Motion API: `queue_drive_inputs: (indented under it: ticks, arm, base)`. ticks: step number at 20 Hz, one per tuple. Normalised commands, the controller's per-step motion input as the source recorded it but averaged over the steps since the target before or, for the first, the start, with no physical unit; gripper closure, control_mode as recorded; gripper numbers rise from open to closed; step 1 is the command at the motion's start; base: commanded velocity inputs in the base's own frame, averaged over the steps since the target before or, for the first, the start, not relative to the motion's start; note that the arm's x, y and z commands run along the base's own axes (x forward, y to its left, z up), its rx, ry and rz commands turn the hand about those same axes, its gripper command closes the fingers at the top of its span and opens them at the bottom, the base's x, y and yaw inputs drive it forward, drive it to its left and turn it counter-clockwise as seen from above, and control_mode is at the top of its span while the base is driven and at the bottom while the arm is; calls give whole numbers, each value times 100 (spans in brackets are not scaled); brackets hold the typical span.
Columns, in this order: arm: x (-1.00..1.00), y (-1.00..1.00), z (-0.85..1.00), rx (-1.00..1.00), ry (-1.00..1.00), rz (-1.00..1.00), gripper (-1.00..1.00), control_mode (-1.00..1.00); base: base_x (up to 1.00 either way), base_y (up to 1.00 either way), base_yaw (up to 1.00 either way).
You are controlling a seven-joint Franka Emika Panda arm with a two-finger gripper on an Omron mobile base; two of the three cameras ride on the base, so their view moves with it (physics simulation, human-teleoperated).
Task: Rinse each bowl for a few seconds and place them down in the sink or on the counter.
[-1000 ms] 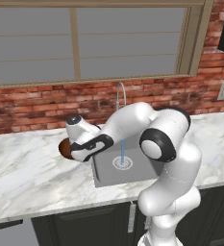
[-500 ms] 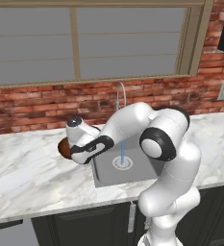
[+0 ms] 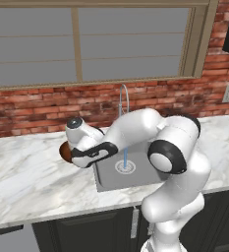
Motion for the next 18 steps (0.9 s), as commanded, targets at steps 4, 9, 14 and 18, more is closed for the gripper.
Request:
queue_drive_inputs:
  ticks: [4,9,14,18]
  arm:
    - [-40,0,60,0,-8,5,-100,-100]
    - [-44,0,62,0,-6,6,-100,-100]
    - [-44,-6,62,0,-5,8,-100,-100]
    - [-44,-10,62,0,-6,9,-100,-100]
  base:
    - [0,0,0]
    - [0,0,0]
    - [0,0,0]
    - [0,0,0]
